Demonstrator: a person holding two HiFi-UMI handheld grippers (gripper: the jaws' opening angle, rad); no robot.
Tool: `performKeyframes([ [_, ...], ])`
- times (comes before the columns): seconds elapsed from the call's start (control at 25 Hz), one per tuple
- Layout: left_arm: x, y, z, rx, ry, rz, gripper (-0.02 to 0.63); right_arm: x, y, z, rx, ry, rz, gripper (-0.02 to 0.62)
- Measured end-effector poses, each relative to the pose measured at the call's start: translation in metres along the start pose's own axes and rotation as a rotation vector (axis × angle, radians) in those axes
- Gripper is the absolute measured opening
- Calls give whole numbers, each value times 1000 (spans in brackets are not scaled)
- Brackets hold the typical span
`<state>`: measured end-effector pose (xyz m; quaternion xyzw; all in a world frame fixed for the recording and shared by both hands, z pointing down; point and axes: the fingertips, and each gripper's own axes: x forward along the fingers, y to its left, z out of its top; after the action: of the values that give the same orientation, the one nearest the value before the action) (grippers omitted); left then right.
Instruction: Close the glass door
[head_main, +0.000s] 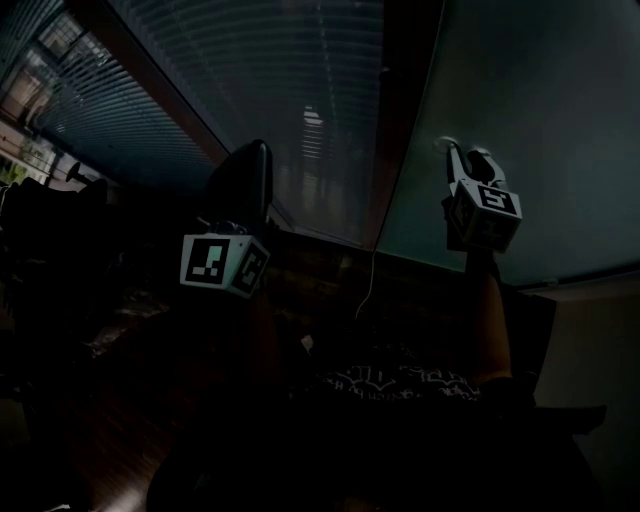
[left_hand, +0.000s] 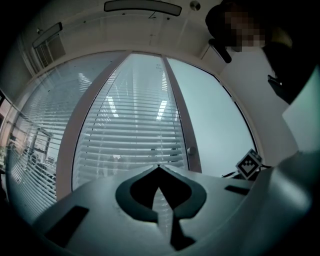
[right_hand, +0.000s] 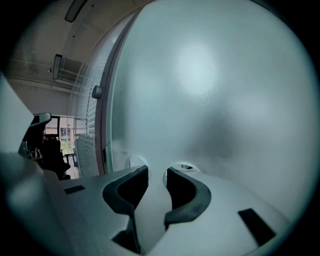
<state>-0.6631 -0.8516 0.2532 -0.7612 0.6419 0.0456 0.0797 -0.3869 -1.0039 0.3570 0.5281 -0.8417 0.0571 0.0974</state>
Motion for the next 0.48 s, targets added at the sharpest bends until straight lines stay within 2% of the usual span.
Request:
performKeyframes([
  [0.48,-1,10,-2,1,-10,13,2,9,-7,2,2,3,-16,114],
])
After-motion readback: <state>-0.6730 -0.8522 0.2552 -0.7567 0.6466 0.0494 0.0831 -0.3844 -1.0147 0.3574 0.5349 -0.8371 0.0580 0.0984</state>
